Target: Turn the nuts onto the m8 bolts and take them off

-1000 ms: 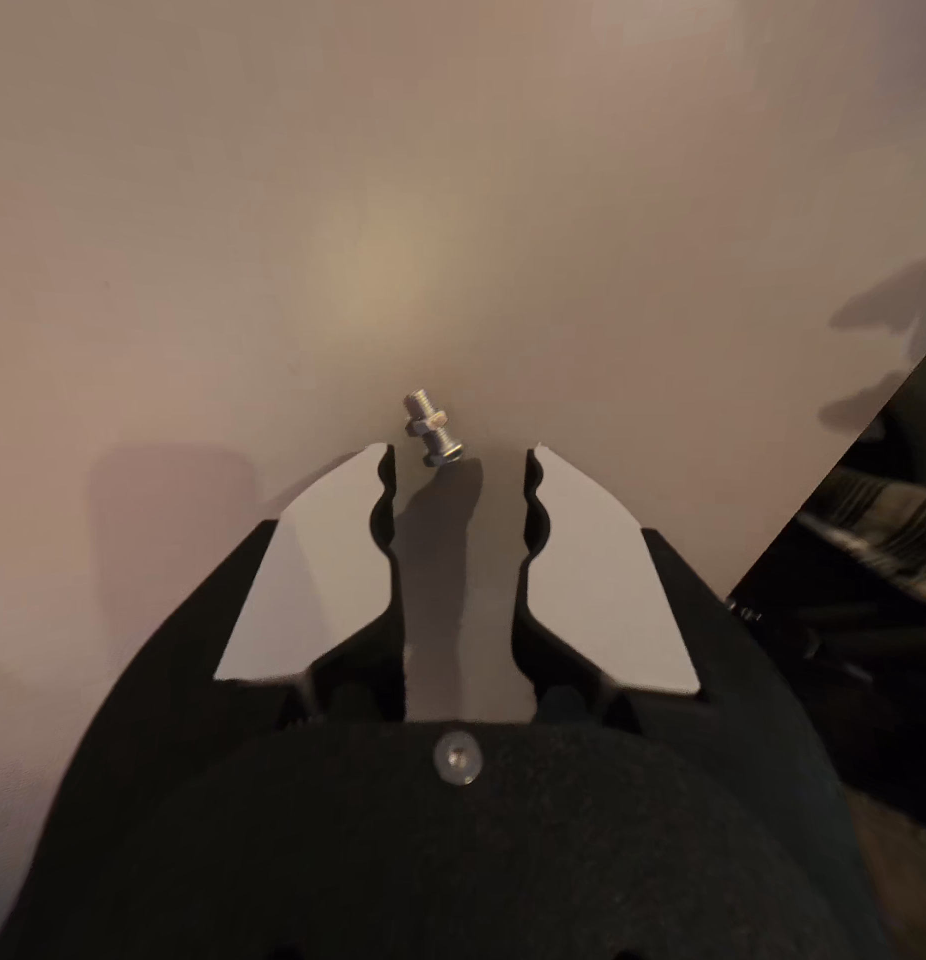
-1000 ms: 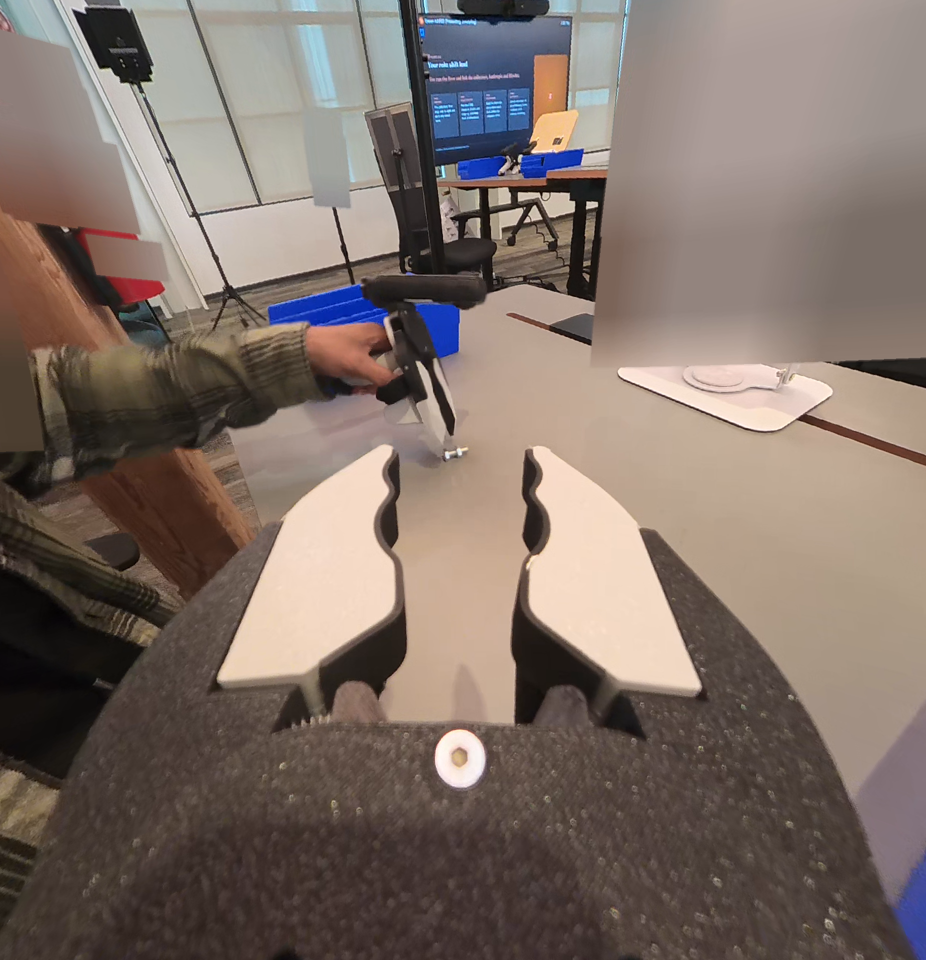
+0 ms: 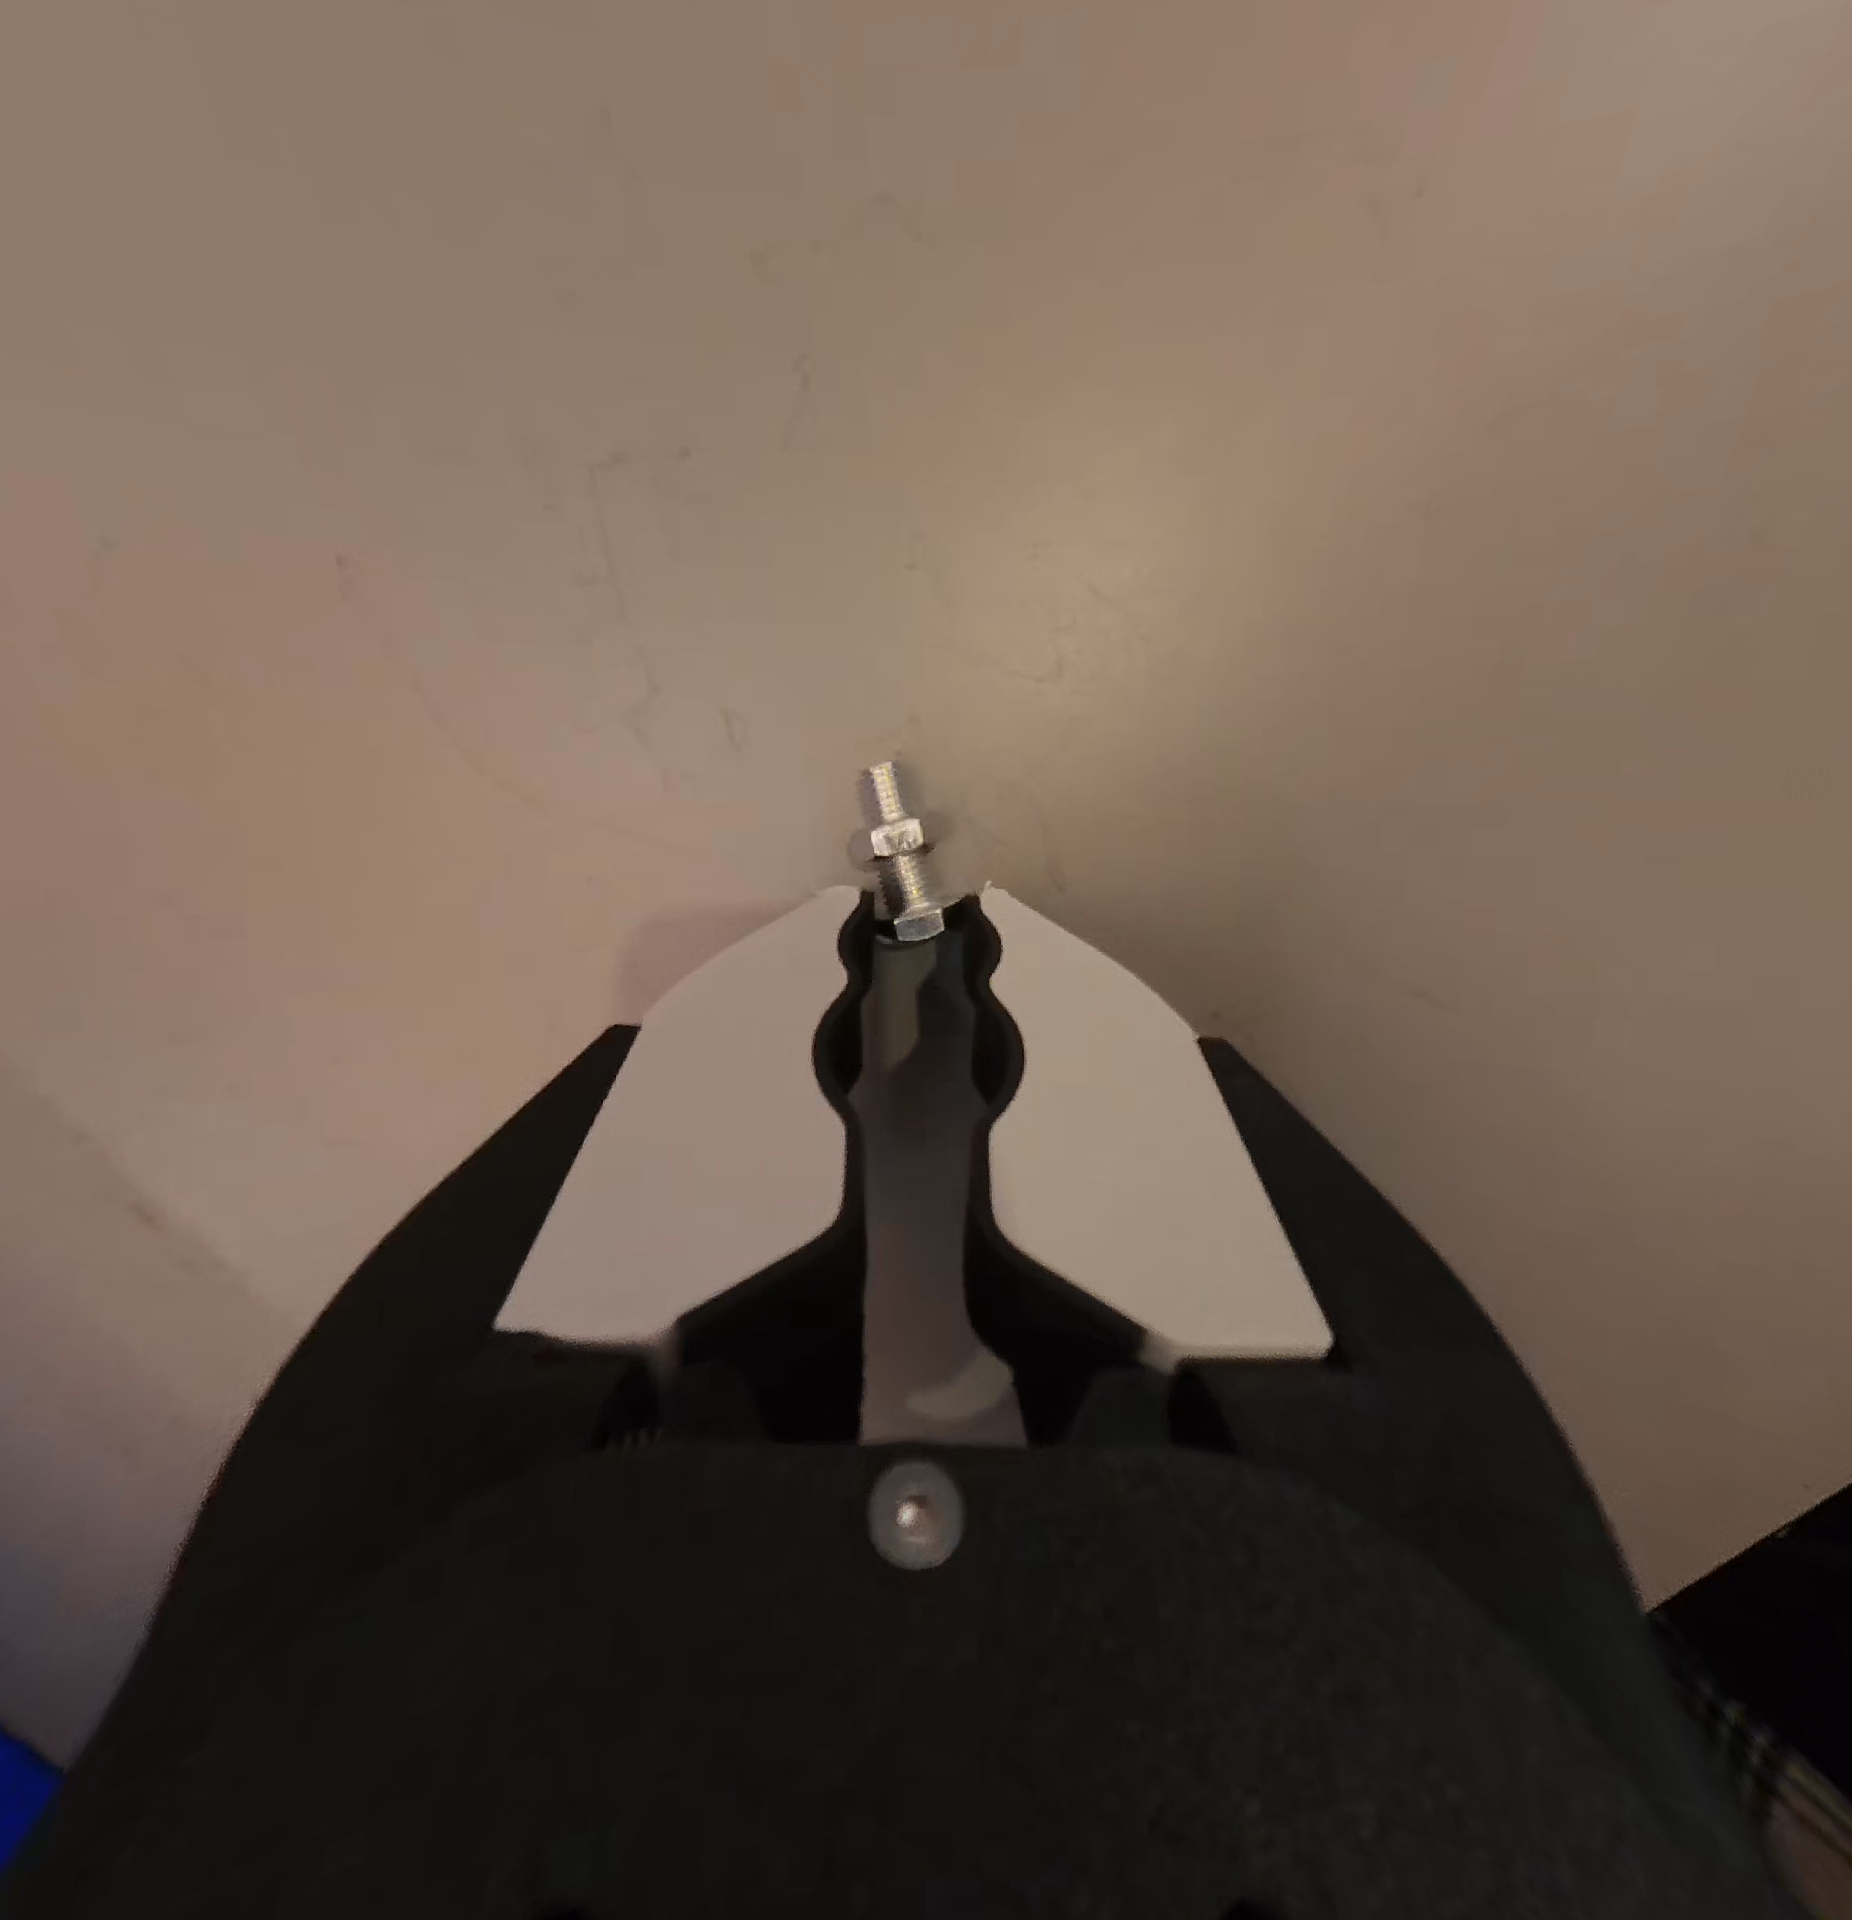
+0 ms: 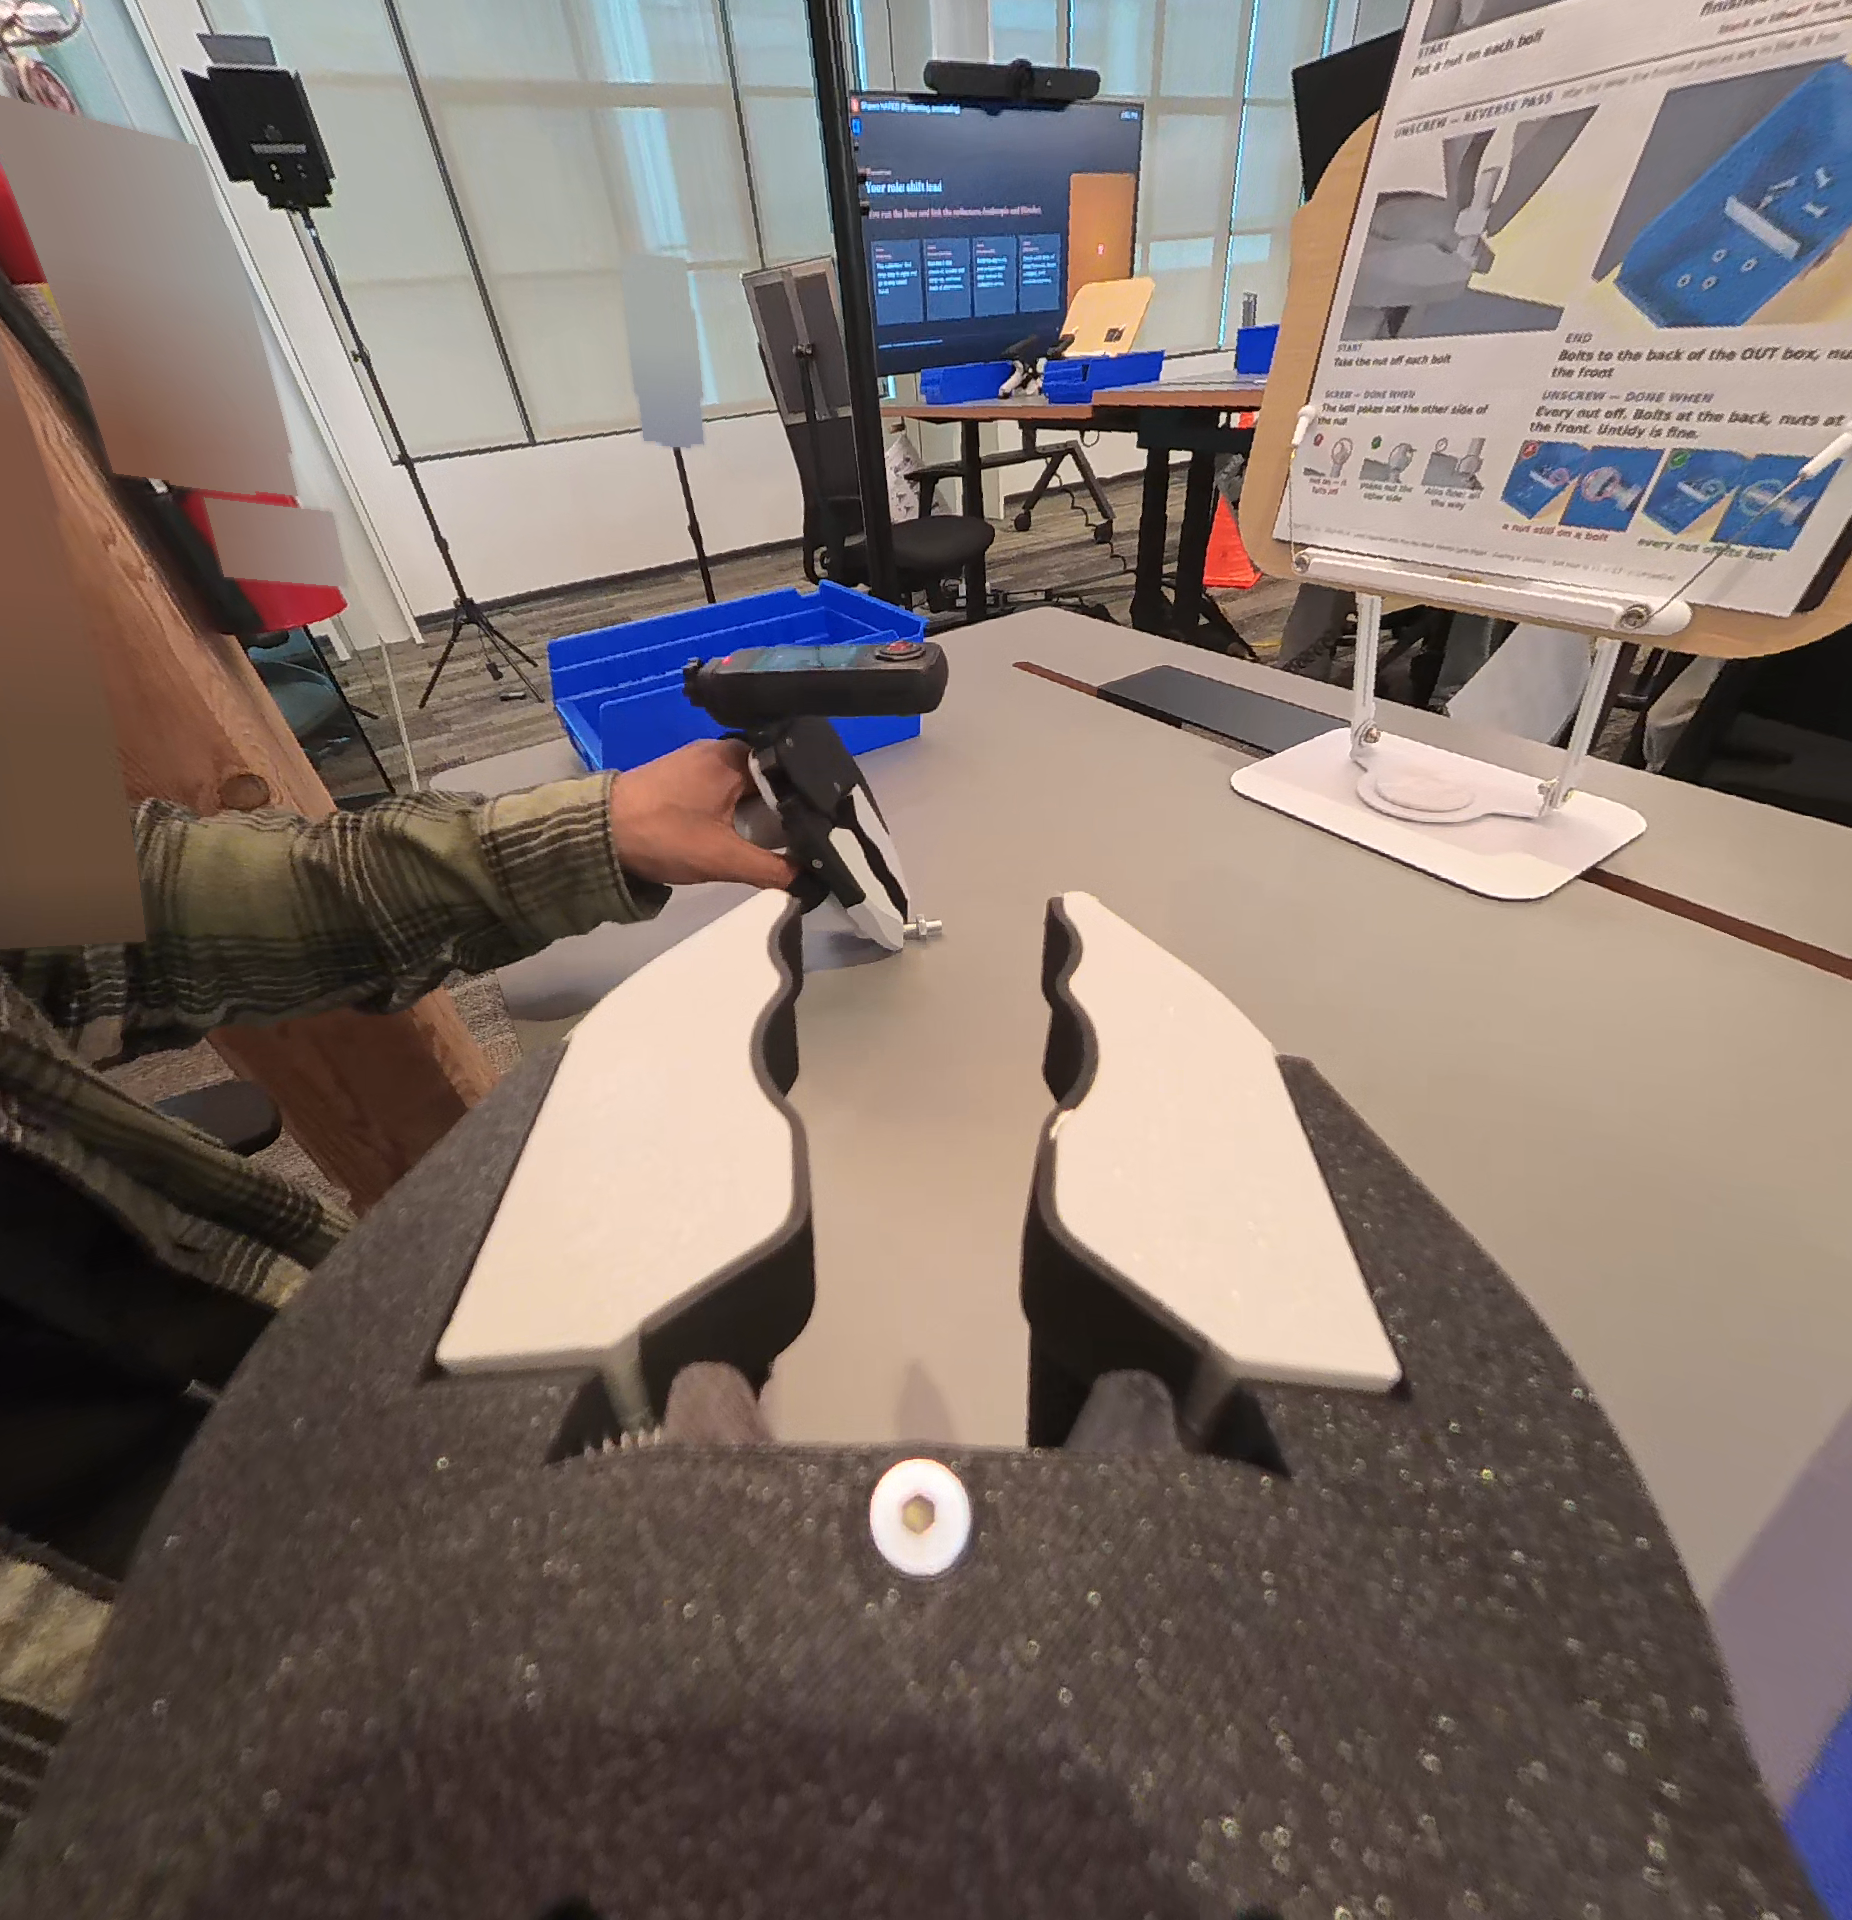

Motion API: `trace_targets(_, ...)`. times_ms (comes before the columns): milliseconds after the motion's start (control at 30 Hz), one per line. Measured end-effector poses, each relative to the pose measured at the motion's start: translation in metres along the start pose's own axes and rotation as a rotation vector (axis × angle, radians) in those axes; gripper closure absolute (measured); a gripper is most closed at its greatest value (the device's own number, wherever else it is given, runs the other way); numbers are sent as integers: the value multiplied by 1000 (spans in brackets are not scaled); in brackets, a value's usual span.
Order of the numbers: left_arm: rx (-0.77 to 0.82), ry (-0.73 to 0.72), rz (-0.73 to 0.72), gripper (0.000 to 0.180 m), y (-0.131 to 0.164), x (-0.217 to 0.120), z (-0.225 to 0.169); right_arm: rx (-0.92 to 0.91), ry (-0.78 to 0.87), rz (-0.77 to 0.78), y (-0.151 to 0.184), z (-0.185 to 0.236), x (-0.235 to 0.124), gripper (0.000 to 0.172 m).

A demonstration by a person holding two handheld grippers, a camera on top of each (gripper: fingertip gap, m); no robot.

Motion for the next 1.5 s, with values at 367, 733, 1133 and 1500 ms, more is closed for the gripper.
trace_targets(367, 50, 105, -262, 165, -21, -18, 4, 26, -26, 20, 7, -6, 9, 129)
trace_targets(733, -10, 482, -863, 165, -68, -85, -1, 82, -129, -3, 2, -32, 68, 129)
trace_targets(1133, -90, 908, -1254, 165, -107, -136, -25, 219, -327, -90, -11, -83, 167, 124)
trace_targets(1500, -116, 945, -1324, 165, -102, -144, -22, 283, -476, -112, -10, -74, 208, 130)
Point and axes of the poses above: each gripper's, where its closed fingertips meet, x out along the fingers, y out of its underside, z = x × y across the jaws, the point moved 3 cm from there along -x, back along the fingers, and after that the axes turned 11 degrees about -y, right-handed, at the moved point
